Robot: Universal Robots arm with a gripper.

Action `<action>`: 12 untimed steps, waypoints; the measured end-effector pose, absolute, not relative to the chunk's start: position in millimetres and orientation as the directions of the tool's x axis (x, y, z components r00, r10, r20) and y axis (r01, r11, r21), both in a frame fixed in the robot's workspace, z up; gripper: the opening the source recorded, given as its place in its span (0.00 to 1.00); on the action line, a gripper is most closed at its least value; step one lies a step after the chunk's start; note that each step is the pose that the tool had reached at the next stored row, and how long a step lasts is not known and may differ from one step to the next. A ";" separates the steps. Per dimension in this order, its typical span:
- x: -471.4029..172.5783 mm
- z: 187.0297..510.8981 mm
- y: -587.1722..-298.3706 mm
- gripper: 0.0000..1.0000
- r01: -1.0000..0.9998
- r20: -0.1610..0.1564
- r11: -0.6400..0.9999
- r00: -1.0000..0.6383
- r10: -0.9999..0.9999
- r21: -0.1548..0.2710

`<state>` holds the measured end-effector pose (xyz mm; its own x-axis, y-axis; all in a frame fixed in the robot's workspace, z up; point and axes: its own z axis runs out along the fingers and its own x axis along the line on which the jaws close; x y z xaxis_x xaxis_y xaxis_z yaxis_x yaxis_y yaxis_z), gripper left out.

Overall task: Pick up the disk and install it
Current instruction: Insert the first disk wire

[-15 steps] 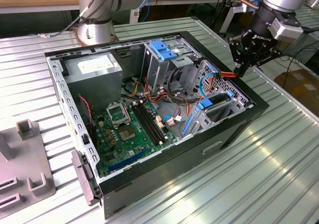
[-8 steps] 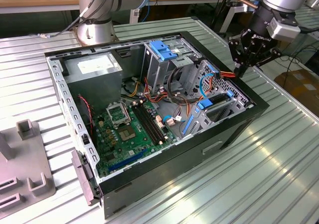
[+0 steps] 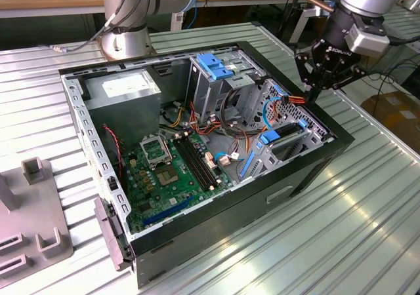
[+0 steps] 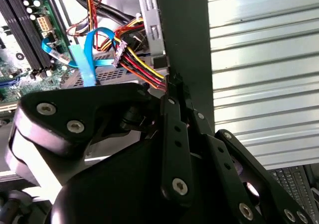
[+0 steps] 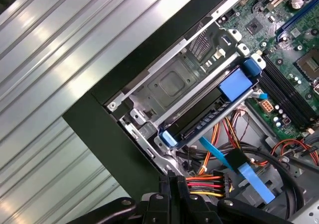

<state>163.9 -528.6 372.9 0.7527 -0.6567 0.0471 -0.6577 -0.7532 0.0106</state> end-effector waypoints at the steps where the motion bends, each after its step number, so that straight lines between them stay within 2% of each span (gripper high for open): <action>1: 163.1 372.8 -528.6 0.16 -0.660 0.047 -0.751 0.751 -0.659 0.011; 12: 162.8 372.6 -528.6 0.16 -0.748 0.047 -0.664 0.664 -0.747 0.011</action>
<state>162.8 -528.6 372.6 0.6636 -0.7466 0.0471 -0.7477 -0.6639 0.0106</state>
